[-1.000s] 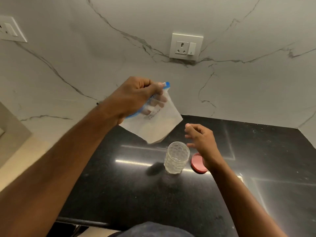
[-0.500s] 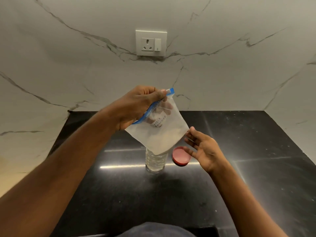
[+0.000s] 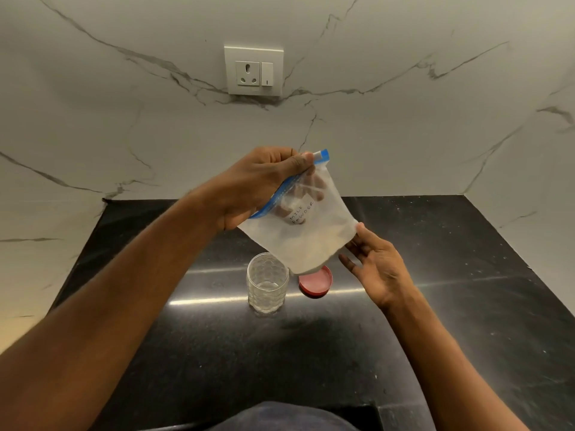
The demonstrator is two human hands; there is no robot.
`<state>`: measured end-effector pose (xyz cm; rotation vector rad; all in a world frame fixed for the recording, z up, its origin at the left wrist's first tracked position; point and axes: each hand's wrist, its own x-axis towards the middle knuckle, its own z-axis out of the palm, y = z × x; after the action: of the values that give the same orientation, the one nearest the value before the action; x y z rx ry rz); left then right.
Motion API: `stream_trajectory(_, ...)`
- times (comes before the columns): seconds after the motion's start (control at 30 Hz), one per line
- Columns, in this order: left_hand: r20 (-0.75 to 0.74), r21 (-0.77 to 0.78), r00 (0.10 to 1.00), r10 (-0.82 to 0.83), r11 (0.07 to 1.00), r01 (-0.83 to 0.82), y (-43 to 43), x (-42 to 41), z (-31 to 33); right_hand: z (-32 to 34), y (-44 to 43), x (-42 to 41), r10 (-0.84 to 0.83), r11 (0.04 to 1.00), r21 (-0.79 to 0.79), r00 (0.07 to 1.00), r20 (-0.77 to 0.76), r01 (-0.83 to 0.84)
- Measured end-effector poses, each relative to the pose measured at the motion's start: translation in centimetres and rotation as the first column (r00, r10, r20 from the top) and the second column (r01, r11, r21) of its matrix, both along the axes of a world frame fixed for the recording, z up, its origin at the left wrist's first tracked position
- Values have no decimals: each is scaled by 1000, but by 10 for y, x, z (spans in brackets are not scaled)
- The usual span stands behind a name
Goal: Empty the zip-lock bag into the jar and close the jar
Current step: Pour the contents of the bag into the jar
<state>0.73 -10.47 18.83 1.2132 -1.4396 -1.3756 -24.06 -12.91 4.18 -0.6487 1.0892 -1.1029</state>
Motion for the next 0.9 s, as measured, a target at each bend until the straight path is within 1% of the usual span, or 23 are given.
stream_trajectory(0.07, -6, -7, 1000, -7, 1000, 7, 0, -5, 2, 4, 0, 2, 49, 998, 35, 999, -5, -49)
stream_trajectory(0.13, -13, -1, 1000, -17, 1000, 16, 1, -11, 1, 5, 1, 4, 75, 996, 39, 997, 21, -76)
stream_trajectory(0.27, -76, 20, 997, 5, 1000, -4, 5, -14, 1, 8, 1, -3, 75, 995, -78, 986, 147, -64)
stream_trajectory(0.3, -91, 20, 996, 21, 1000, -19, 6, -12, 1, 10, 1, -7, 75, 992, -115, 985, 158, -57)
stream_trajectory(0.37, -102, 5, 993, 66, 998, -66, 10, -8, 0, 14, -2, -16, 51, 982, -186, 992, 115, -29)
stream_trajectory(0.5, -157, -9, 964, 214, 976, -218, 19, 4, -22, 30, -7, -31, -44, 943, -330, 999, 0, 42)
stream_trajectory(0.57, -196, 12, 940, 279, 959, -282, 27, 6, -41, 37, -7, -36, -62, 918, -394, 997, -38, 42)
stream_trajectory(0.67, -208, 22, 909, 361, 931, -365, 41, 6, -71, 43, -7, -38, -79, 883, -468, 993, -89, 29)
stream_trajectory(0.77, -194, 4, 903, 384, 921, -390, 49, 6, -96, 40, -5, -37, -103, 865, -502, 982, -160, 9)
stream_trajectory(0.9, -152, -32, 908, 390, 917, -399, 52, 7, -114, 36, -2, -36, -146, 850, -528, 963, -226, 5)
